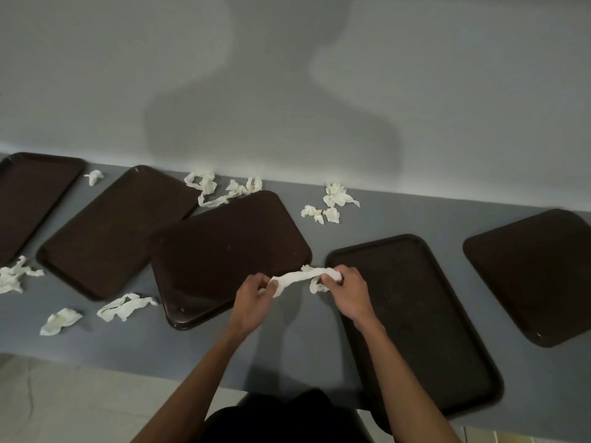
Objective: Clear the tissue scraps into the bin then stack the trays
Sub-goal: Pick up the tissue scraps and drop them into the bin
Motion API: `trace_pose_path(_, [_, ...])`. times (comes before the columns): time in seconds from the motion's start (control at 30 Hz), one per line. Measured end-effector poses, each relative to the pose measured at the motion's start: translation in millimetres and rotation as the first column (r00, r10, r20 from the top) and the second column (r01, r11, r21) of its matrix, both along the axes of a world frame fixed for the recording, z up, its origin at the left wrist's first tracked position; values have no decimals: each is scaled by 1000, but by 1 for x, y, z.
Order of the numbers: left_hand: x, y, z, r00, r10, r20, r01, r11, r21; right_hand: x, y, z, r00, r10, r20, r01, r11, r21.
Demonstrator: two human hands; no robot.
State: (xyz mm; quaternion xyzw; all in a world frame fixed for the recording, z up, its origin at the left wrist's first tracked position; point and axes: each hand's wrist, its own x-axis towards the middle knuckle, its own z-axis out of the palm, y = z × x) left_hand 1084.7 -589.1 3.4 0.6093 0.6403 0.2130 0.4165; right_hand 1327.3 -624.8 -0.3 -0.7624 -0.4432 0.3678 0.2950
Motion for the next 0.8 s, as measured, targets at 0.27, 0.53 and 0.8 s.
trace_pose_path(0.27, [20, 10, 51, 700, 276, 659, -26, 931, -363, -41, -27, 34, 797, -168, -581, 222, 975, 24])
trace_pose_path(0.53, [29, 23, 64, 500, 522, 691, -91, 825, -558, -104, -27, 40, 727, -78, -682, 85, 996, -24])
trace_pose_path(0.8, [10, 23, 59, 571, 549, 610, -129, 794, -594, -96, -31, 47, 671, -118, -732, 241, 969, 64])
